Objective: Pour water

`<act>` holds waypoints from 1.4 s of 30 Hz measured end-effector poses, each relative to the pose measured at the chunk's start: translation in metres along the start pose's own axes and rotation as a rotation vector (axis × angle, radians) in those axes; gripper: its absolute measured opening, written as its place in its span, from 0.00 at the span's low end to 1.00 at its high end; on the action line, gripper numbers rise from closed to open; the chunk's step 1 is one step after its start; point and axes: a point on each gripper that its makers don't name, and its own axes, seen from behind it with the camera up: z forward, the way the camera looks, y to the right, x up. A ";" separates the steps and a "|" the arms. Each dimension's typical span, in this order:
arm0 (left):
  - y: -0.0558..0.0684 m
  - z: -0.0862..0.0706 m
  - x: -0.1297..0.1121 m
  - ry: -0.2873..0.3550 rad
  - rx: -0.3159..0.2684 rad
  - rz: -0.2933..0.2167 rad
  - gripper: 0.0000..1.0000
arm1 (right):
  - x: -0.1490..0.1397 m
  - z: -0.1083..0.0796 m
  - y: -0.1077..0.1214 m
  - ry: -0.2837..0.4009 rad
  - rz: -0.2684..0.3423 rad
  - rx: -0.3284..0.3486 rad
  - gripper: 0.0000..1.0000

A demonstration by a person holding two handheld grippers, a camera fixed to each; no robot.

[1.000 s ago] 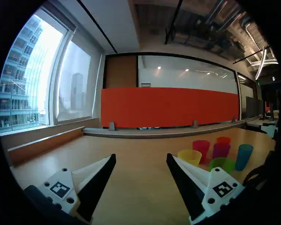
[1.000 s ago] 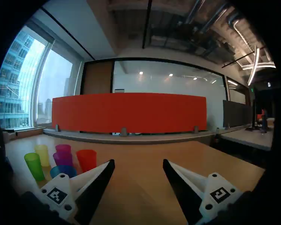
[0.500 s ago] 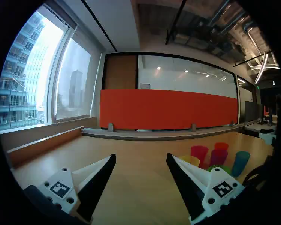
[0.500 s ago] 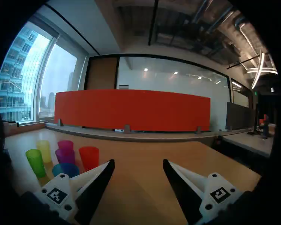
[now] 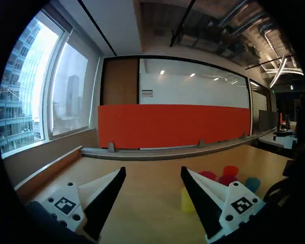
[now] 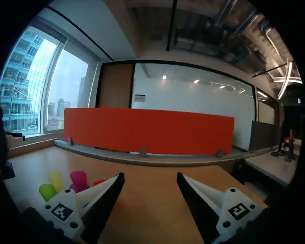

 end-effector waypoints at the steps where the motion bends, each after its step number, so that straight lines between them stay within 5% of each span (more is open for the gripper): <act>1: 0.000 0.001 0.005 -0.002 -0.001 0.004 1.00 | 0.006 0.001 0.001 -0.001 0.003 -0.001 0.99; 22: -0.006 0.007 0.103 0.003 -0.018 0.037 1.00 | 0.095 0.003 0.010 0.028 0.098 0.046 1.00; 42: 0.049 -0.005 0.114 -0.008 -0.295 0.044 1.00 | 0.122 -0.025 -0.051 0.037 0.031 0.354 1.00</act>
